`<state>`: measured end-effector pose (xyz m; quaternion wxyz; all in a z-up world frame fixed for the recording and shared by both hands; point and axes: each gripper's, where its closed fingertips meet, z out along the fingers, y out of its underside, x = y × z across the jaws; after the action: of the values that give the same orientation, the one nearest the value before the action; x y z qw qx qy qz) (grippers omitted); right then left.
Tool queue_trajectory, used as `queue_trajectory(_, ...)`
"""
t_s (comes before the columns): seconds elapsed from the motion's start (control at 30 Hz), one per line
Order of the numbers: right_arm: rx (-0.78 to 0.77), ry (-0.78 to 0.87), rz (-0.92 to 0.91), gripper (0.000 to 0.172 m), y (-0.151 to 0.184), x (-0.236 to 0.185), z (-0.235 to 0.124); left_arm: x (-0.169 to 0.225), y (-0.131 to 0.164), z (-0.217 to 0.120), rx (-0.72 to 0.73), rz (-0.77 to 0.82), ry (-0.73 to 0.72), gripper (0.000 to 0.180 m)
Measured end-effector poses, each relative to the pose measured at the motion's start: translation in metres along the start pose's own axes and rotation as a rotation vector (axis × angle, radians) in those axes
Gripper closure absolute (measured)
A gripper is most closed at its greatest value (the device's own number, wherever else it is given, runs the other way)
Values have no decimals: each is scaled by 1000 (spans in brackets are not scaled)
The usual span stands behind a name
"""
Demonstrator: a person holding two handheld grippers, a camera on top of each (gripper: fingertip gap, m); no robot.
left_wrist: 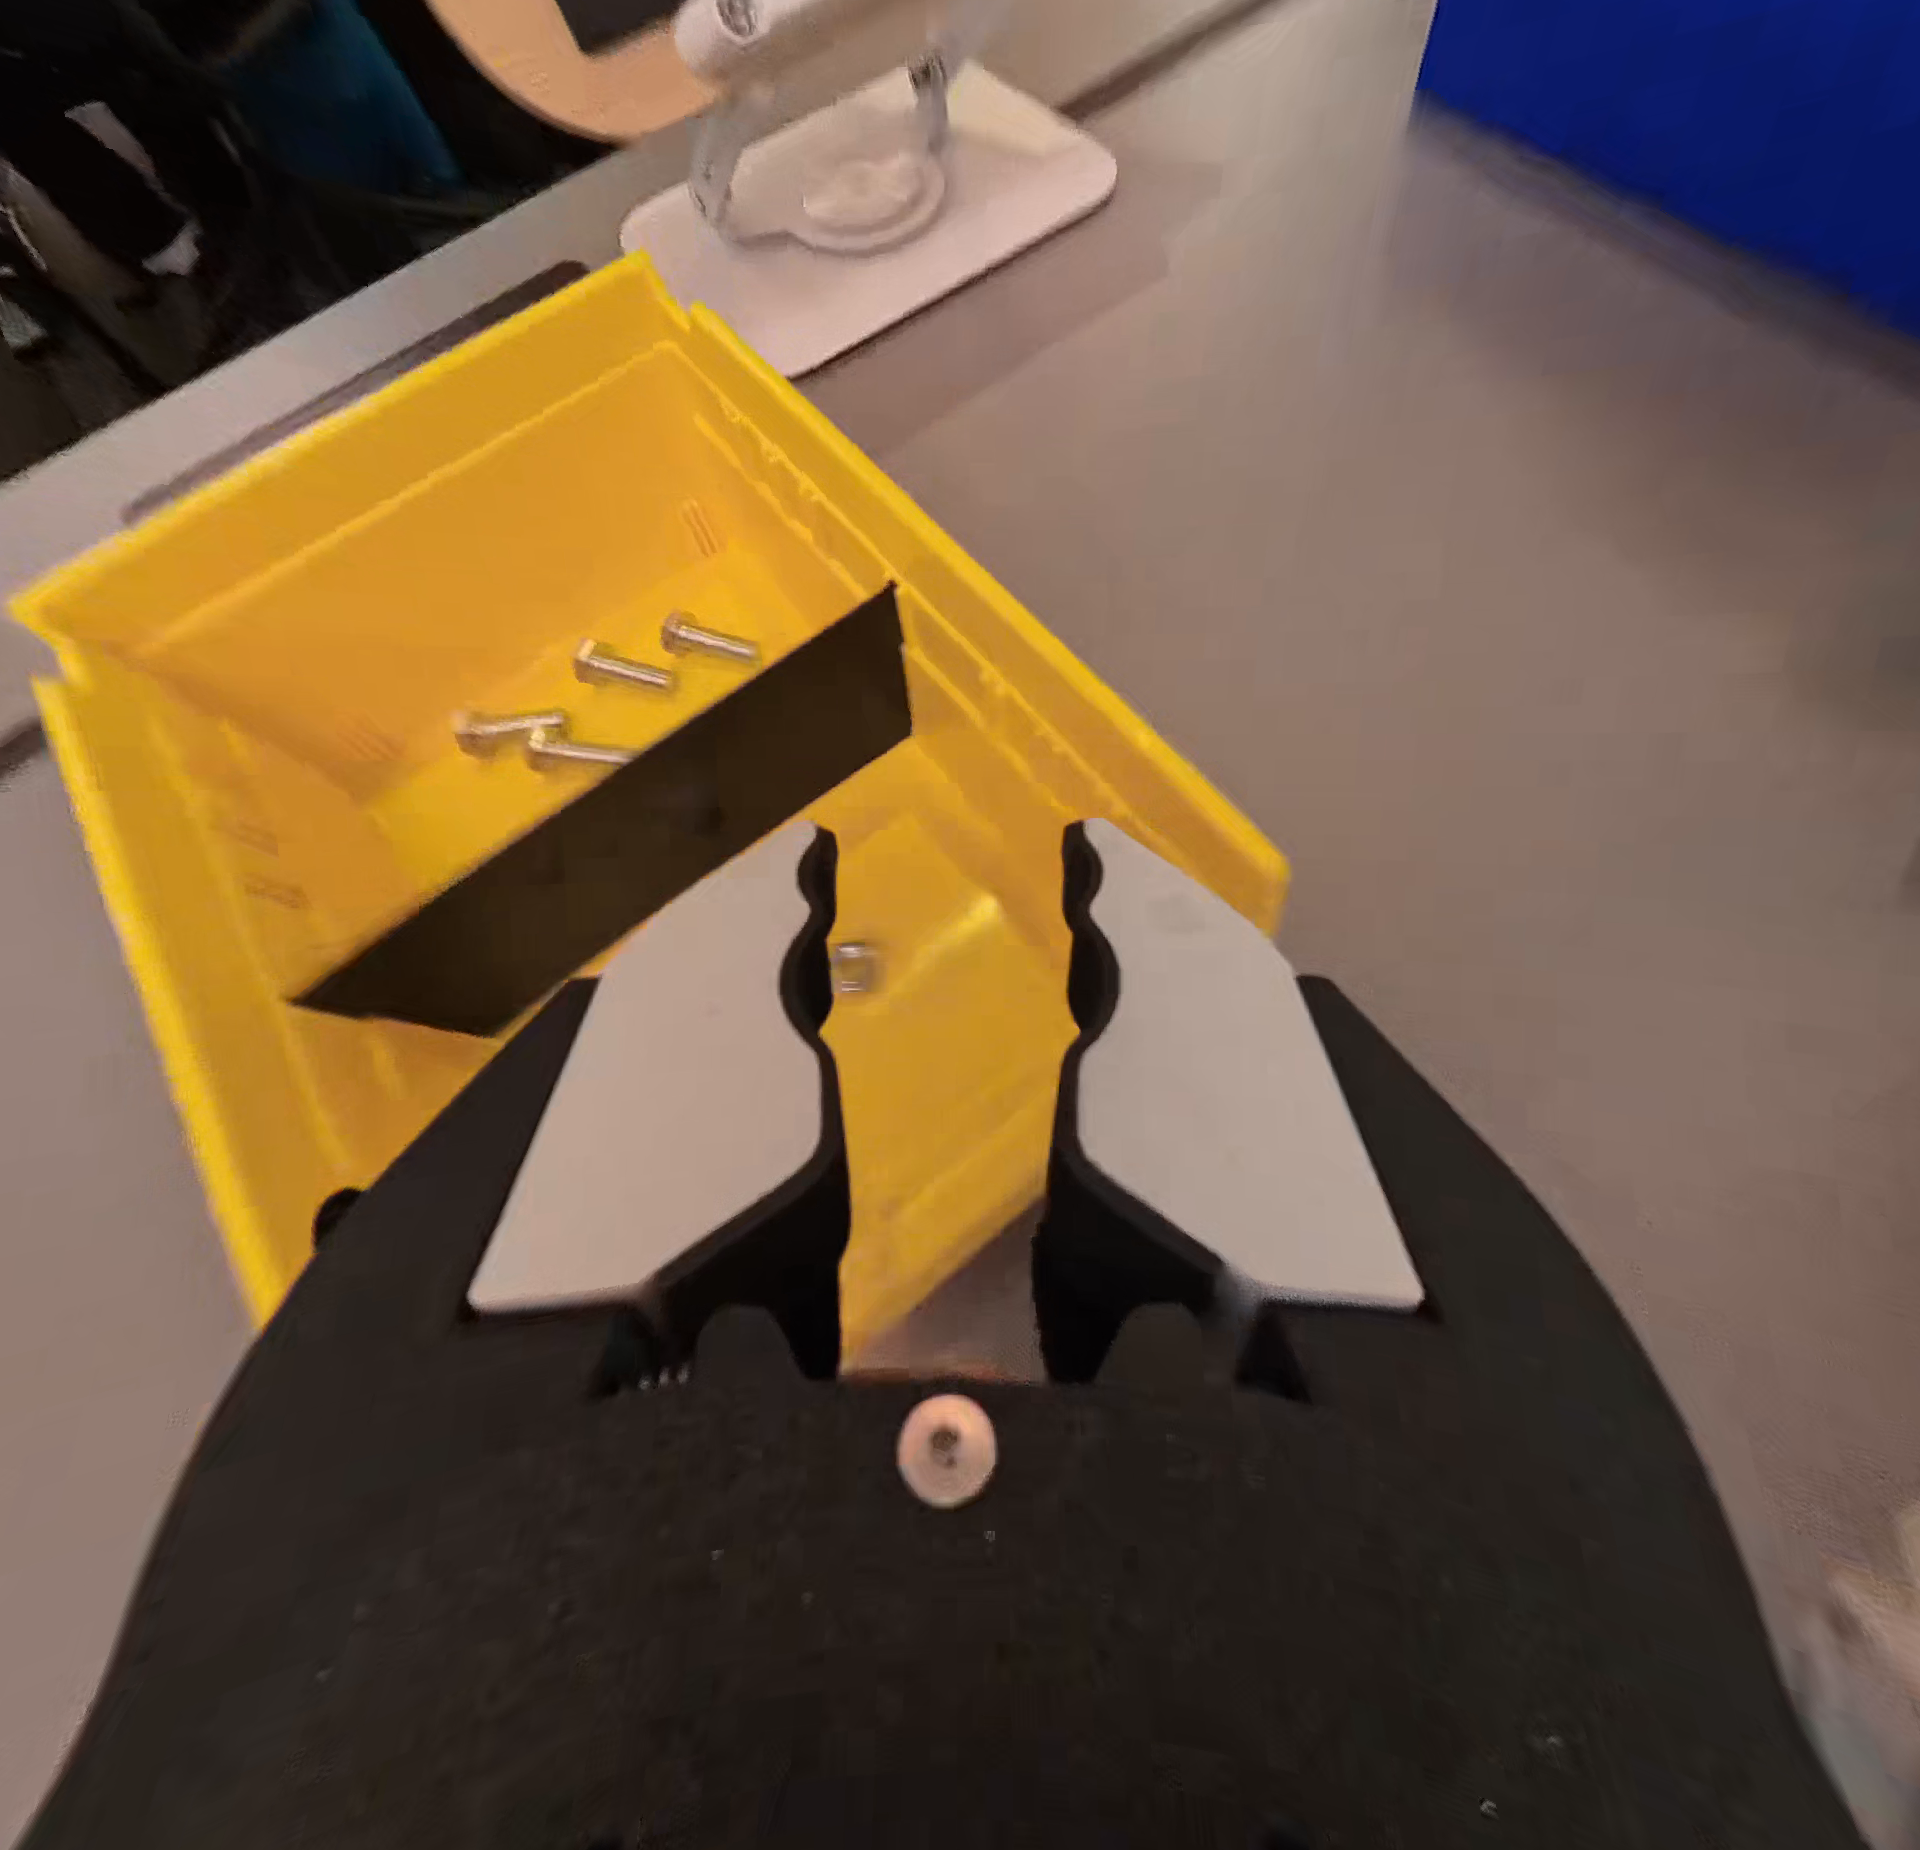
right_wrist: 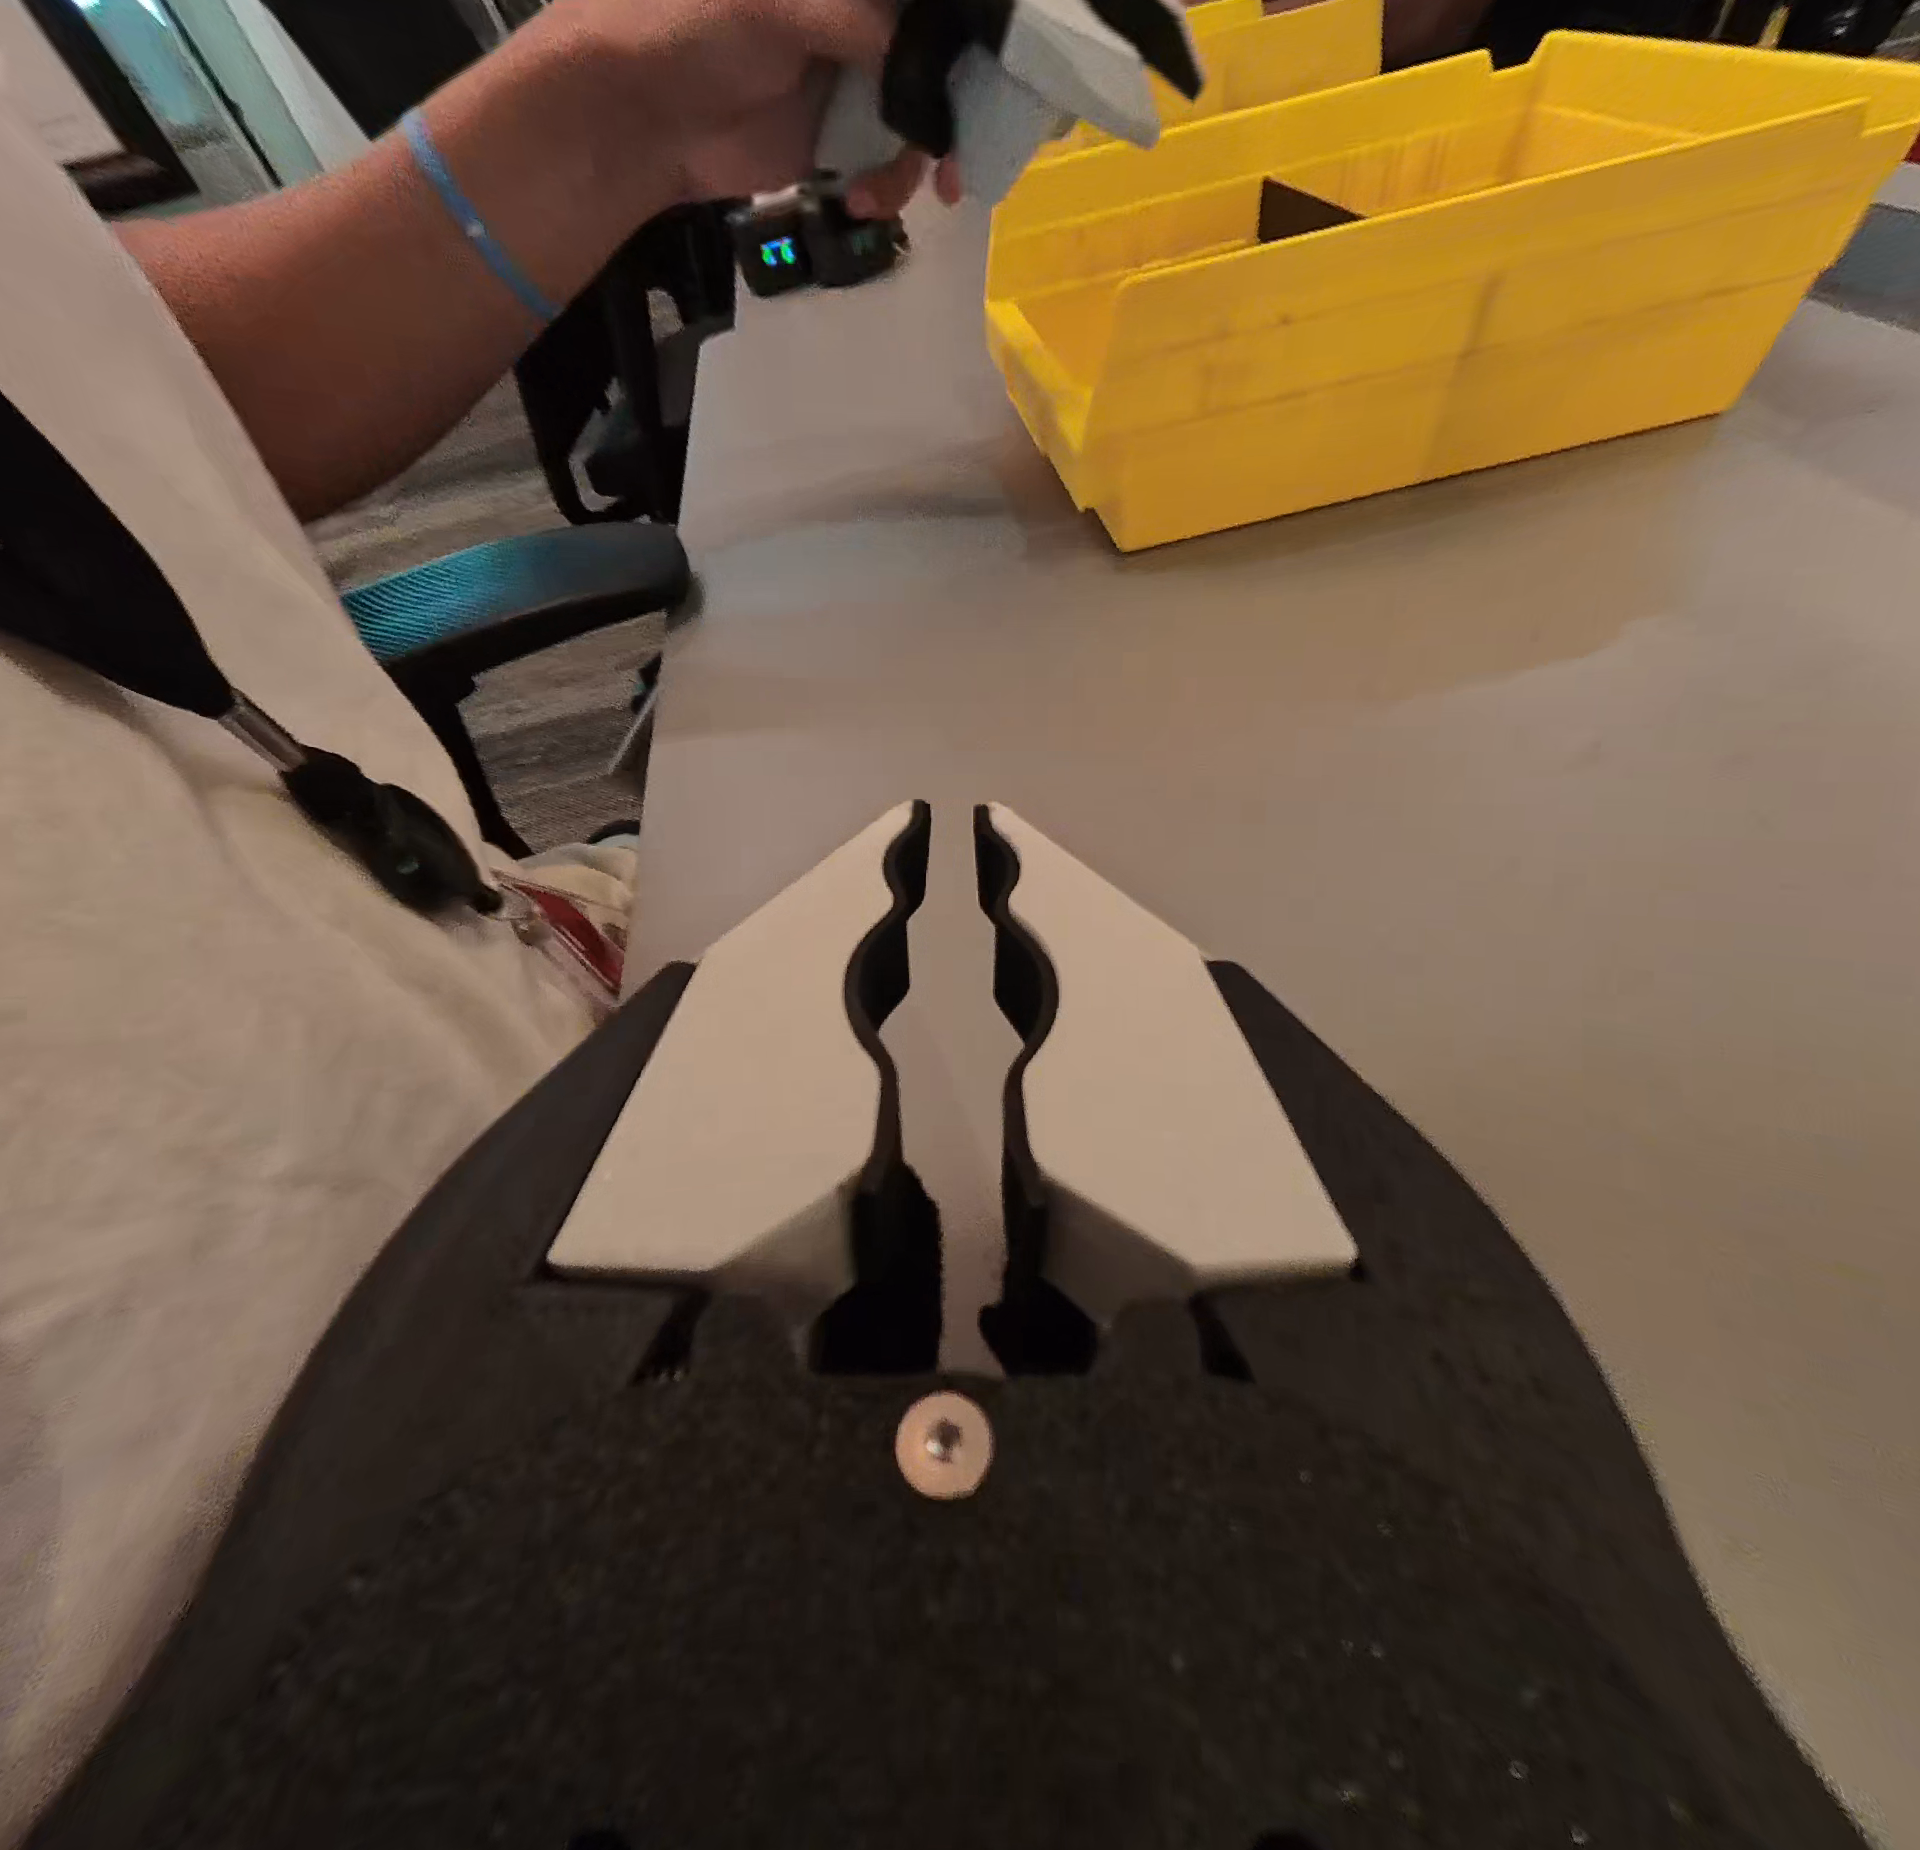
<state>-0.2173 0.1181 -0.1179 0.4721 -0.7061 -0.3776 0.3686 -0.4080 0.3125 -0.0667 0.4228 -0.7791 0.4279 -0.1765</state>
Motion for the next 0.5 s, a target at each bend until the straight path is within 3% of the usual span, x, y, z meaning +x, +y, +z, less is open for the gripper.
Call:
queue_trajectory(0.17, 0, -14, 16, 163, -3, 7, 2, -57, -10, 34, -299, 300, -37, 140)
queue_trajectory(0.33, -3, -7, 61, 162, 3, 13, -2, -102, -15, 83, -492, 276, 70, 141)
queue_trajectory(0.5, 2, 6, 93, 162, 3, 19, -9, -136, 5, 127, -662, 232, 128, 138)
